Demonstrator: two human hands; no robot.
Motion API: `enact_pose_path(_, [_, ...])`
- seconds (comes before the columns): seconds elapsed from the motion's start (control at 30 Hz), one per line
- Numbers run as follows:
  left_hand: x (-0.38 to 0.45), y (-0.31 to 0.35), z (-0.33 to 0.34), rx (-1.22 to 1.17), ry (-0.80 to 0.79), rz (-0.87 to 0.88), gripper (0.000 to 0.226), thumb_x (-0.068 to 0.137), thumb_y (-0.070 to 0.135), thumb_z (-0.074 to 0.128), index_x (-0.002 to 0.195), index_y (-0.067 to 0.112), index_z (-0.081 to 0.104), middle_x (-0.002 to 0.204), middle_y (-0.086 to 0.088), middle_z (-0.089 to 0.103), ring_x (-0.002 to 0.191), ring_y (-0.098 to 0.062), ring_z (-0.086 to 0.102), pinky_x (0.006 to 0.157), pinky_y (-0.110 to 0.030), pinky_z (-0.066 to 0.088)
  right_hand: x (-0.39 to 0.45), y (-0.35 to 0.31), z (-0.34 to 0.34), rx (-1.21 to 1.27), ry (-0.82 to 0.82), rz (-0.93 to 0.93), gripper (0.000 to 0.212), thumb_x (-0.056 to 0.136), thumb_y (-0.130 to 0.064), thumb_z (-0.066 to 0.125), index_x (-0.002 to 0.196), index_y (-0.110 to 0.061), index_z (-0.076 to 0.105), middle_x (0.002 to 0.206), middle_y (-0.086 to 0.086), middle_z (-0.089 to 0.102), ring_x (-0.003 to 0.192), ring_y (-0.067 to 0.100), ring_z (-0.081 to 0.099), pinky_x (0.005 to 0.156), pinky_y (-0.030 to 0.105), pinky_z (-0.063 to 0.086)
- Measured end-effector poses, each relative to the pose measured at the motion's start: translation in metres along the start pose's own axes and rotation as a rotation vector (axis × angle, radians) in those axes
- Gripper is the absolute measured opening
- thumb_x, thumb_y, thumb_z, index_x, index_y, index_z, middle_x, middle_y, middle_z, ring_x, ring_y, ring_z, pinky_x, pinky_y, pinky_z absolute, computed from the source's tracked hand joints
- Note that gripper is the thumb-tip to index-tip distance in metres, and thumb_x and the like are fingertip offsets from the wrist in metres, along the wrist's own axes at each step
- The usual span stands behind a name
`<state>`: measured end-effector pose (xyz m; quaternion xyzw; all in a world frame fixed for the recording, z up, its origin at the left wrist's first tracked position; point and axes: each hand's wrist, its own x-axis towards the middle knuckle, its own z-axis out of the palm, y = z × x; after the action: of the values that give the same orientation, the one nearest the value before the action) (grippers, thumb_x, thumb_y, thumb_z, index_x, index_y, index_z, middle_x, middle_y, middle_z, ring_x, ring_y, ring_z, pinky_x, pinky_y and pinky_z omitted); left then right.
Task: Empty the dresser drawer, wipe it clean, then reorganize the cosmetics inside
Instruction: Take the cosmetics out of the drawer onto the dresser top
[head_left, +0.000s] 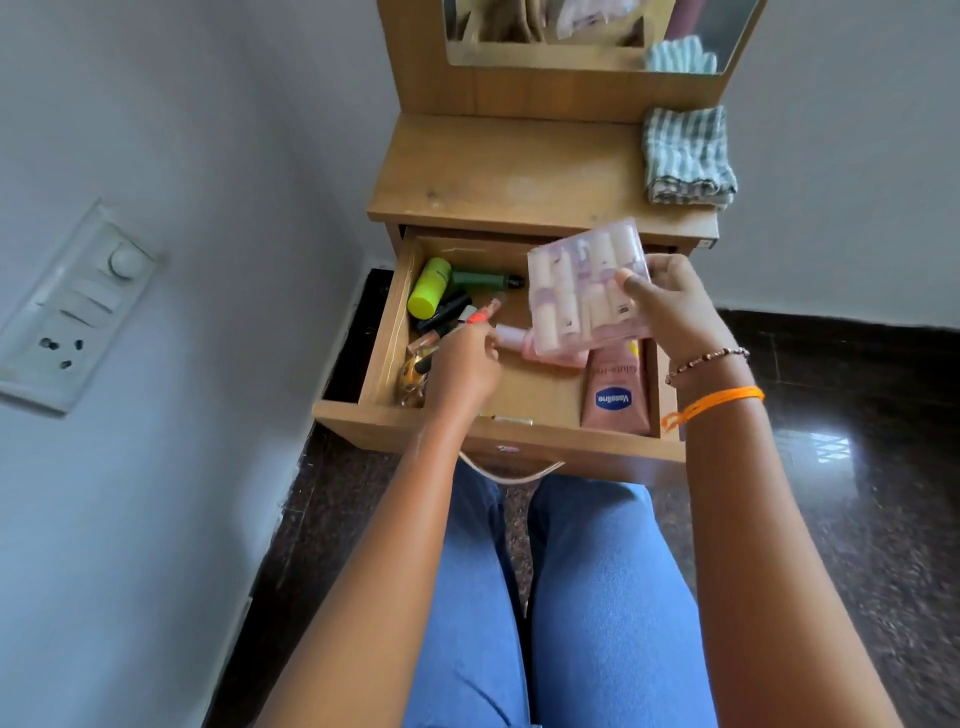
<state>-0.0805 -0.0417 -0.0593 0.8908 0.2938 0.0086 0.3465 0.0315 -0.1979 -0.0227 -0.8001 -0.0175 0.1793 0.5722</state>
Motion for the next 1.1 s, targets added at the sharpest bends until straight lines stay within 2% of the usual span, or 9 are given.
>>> enact_pose_path(0.1, [0.015,0.025,-0.012,-0.34,0.083,0.001,0.028,0.099,0.016,0.042,0.123,0.015,0.057,0.117,-0.002,0.064,0.105,-0.017,0.062,0.083,-0.025,0.047,0.022,-0.013,0.005,0.175,0.039,-0.023,0.039,0.081,-0.032,0.063,0.107,-0.011,0.042,0.103,0.011,0.056,0.091,0.023,0.057,0.091,0.051,0.049])
enact_pose_path(0.2, [0.036,0.048,-0.021,-0.555,0.049,0.079,0.033,0.097,0.031,0.047,0.128,0.022,0.053,0.115,0.002,0.063,0.101,-0.015,0.063,0.085,-0.034,0.053,0.045,-0.029,0.013,0.163,0.072,0.008,0.036,0.087,-0.032,0.06,0.107,-0.016,0.035,0.103,0.004,0.05,0.092,0.021,0.054,0.084,0.041,0.05])
enact_pose_path(0.4, [0.09,0.068,-0.015,-0.259,0.124,0.195,0.045,0.082,0.008,0.07,0.125,0.012,0.059,0.122,-0.005,0.062,0.095,-0.012,0.063,0.08,-0.02,0.048,0.072,-0.036,0.012,0.068,0.14,-0.047,0.046,0.082,-0.015,0.067,0.123,-0.01,0.046,0.117,0.005,0.057,0.103,0.016,0.057,0.092,0.033,0.049])
enact_pose_path(0.5, [0.111,0.08,-0.01,-0.166,0.201,0.22,0.04,0.079,0.003,0.071,0.118,0.011,0.065,0.117,-0.007,0.065,0.097,-0.018,0.064,0.079,-0.026,0.051,0.08,-0.032,0.008,-0.176,0.173,-0.162,0.057,0.072,-0.006,0.073,0.125,-0.006,0.053,0.121,0.009,0.057,0.112,0.02,0.056,0.099,0.034,0.047])
enact_pose_path(0.7, [0.134,0.092,-0.003,-0.139,0.242,0.227,0.043,0.079,-0.002,0.07,0.12,0.011,0.065,0.121,-0.009,0.064,0.103,-0.024,0.065,0.088,-0.034,0.052,0.087,-0.031,0.019,-0.403,0.442,-0.315,0.032,0.082,0.005,0.049,0.109,-0.005,0.064,0.112,0.013,0.059,0.105,0.029,0.056,0.085,0.026,0.042])
enact_pose_path(0.8, [0.141,0.095,0.001,-0.154,0.263,0.21,0.046,0.081,-0.001,0.068,0.125,0.01,0.061,0.123,-0.009,0.063,0.104,-0.023,0.064,0.091,-0.032,0.051,0.092,-0.035,0.022,-0.402,0.438,-0.317,0.032,0.083,0.008,0.044,0.105,-0.002,0.066,0.113,0.013,0.059,0.102,0.029,0.058,0.085,0.026,0.042])
enact_pose_path(0.93, [0.142,0.093,0.004,-0.115,0.214,0.263,0.049,0.086,-0.008,0.055,0.133,0.005,0.052,0.126,-0.011,0.059,0.111,-0.023,0.058,0.091,-0.016,0.04,0.083,-0.029,0.02,-0.423,0.312,-0.389,0.034,0.082,0.01,0.044,0.107,0.001,0.065,0.122,0.012,0.058,0.111,0.023,0.055,0.084,0.006,0.03])
enact_pose_path(1.03, [0.126,0.089,0.001,-0.152,0.231,0.325,0.048,0.087,-0.01,0.048,0.133,0.003,0.052,0.13,-0.009,0.056,0.116,-0.02,0.054,0.098,-0.017,0.039,0.059,-0.016,0.013,-0.384,0.36,-0.385,0.022,0.078,0.006,0.048,0.087,-0.003,0.066,0.102,0.011,0.062,0.091,0.027,0.06,0.07,0.016,0.037])
enact_pose_path(1.1, [0.106,0.082,0.002,-0.194,0.302,0.355,0.038,0.086,-0.008,0.047,0.118,0.004,0.064,0.117,-0.007,0.06,0.102,-0.014,0.055,0.09,-0.008,0.037,0.039,-0.001,0.007,-0.487,0.385,-0.276,0.015,0.081,-0.003,0.05,0.088,-0.006,0.063,0.1,0.011,0.062,0.09,0.031,0.059,0.07,0.025,0.037])
